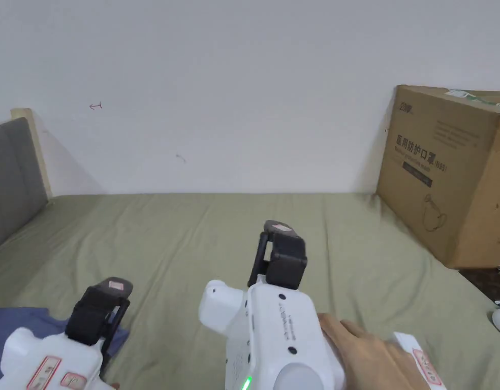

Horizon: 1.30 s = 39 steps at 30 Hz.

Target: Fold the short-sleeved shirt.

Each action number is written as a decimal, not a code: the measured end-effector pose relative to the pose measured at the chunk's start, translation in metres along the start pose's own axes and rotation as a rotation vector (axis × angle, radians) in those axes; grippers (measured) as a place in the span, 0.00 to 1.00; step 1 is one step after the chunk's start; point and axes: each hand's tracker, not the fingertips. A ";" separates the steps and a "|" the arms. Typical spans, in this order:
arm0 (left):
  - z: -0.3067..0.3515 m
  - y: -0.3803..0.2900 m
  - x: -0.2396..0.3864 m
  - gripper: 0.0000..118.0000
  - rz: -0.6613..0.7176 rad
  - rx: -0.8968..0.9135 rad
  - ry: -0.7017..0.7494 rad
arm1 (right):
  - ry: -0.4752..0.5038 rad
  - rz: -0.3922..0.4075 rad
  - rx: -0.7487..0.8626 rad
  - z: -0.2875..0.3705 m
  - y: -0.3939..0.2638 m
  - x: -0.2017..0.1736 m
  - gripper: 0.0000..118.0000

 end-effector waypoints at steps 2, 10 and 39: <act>0.002 0.004 0.033 0.97 -0.219 0.044 -0.014 | 0.066 -0.227 -0.042 -0.006 0.001 0.023 1.00; 0.015 -0.031 0.132 0.99 -1.138 0.136 -0.034 | 0.023 -1.272 -0.066 -0.004 -0.068 0.093 1.00; 0.022 -0.033 0.122 0.00 -1.127 0.089 0.023 | -0.077 -1.209 -0.165 0.010 -0.078 0.076 0.00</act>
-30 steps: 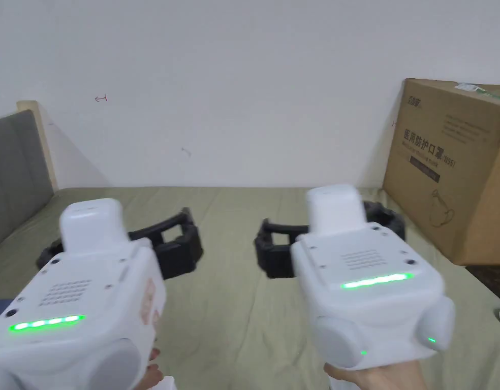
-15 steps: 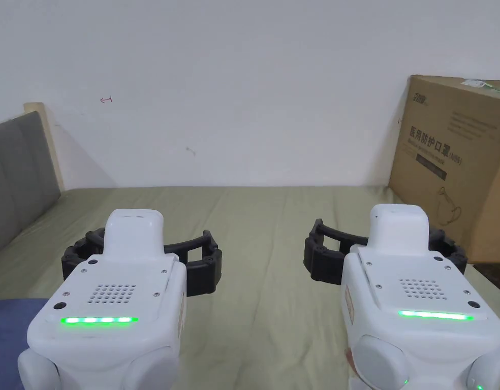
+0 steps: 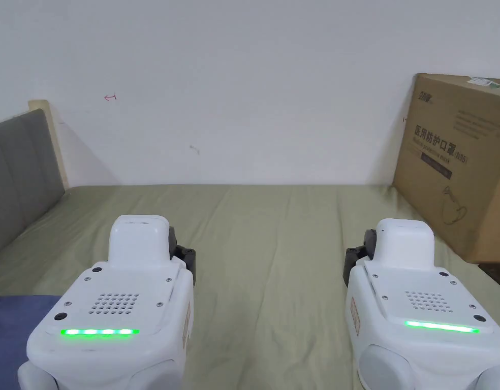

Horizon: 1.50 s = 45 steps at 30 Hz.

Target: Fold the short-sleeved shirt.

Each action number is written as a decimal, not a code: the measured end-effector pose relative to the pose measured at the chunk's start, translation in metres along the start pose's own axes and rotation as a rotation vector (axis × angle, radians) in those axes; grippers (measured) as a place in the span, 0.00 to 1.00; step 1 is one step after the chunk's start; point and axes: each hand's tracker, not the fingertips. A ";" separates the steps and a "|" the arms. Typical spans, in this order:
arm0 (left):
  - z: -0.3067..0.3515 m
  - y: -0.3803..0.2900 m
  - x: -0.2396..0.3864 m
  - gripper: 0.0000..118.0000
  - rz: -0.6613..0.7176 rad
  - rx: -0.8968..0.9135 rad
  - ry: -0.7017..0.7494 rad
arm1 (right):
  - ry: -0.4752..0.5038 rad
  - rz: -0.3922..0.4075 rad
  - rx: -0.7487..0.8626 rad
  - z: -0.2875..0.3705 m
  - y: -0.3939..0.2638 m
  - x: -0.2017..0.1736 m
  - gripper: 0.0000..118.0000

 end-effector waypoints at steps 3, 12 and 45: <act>-0.002 0.001 0.001 0.00 0.007 -0.004 -0.009 | 0.008 0.011 0.002 0.000 0.001 0.001 0.00; 0.017 0.008 -0.040 0.00 0.031 -0.010 0.097 | 0.180 0.032 0.015 -0.004 0.010 -0.044 0.00; -0.101 -0.141 -0.210 0.99 0.273 -0.529 0.426 | 0.563 0.134 -0.207 -0.049 -0.048 -0.191 0.00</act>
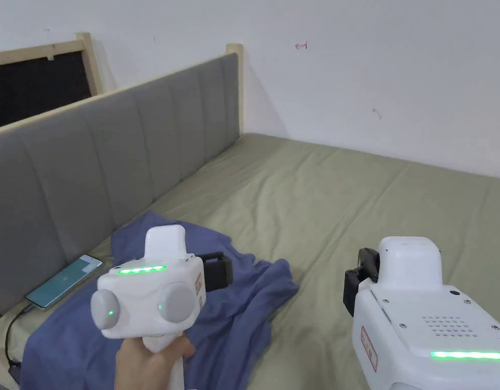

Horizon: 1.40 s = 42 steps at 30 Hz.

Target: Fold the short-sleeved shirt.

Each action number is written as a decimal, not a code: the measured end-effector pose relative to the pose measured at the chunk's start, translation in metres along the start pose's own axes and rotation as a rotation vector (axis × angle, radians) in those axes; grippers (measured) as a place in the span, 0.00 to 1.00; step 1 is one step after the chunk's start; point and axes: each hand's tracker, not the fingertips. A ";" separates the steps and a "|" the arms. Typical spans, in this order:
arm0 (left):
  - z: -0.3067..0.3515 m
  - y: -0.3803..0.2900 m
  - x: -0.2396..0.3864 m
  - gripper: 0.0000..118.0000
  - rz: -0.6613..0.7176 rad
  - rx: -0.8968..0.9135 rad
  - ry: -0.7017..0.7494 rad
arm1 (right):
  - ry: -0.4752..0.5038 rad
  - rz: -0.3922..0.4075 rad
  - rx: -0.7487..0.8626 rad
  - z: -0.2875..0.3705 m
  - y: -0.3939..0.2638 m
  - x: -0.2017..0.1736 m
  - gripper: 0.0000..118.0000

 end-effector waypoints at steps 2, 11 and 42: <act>-0.036 0.002 0.005 0.99 -0.012 -0.053 -0.015 | -0.007 -0.008 -0.034 -0.016 -0.008 0.005 0.00; -0.187 -0.048 0.027 0.96 0.025 -0.463 -0.066 | -0.039 -0.020 -0.195 -0.076 -0.044 0.025 0.00; -0.004 0.103 0.231 0.02 -0.032 -0.177 -0.551 | -0.313 -0.281 -0.086 0.049 -0.023 0.162 0.00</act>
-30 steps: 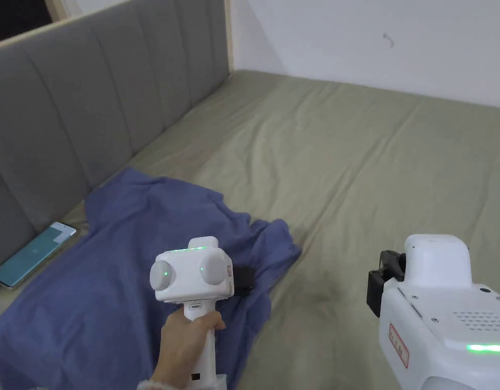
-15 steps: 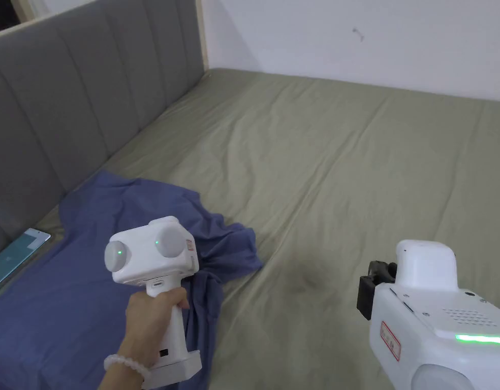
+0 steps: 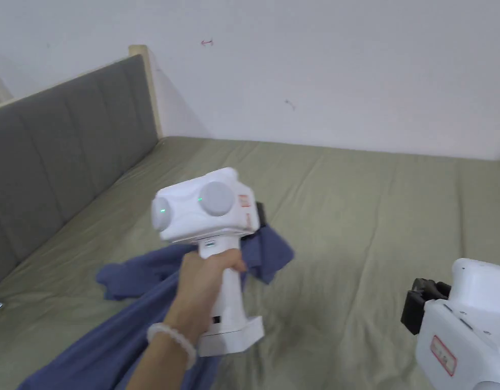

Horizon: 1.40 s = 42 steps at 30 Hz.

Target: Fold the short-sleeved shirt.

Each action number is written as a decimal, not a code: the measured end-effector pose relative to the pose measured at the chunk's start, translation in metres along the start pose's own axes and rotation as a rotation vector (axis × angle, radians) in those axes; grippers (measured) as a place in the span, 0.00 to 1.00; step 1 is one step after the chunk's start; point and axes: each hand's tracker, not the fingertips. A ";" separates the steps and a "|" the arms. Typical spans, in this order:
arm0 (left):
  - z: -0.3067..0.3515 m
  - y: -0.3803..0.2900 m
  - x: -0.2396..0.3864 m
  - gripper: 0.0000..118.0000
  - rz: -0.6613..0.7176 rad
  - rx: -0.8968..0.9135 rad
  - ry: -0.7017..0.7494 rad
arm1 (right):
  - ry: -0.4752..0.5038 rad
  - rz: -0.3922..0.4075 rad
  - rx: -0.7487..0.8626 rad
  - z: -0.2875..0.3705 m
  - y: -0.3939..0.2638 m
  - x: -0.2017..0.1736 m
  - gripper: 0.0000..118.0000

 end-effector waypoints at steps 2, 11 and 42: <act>-0.004 -0.005 0.051 0.02 -0.021 -0.019 -0.133 | -0.053 -0.019 0.043 0.018 0.009 0.023 0.00; -0.054 -0.144 0.225 0.02 -0.125 -0.296 -0.460 | -0.333 -0.133 0.126 0.086 0.026 0.136 0.00; -0.058 -0.171 -0.062 0.00 -0.016 -0.375 0.040 | -0.172 -0.116 -0.175 -0.008 -0.042 0.090 0.00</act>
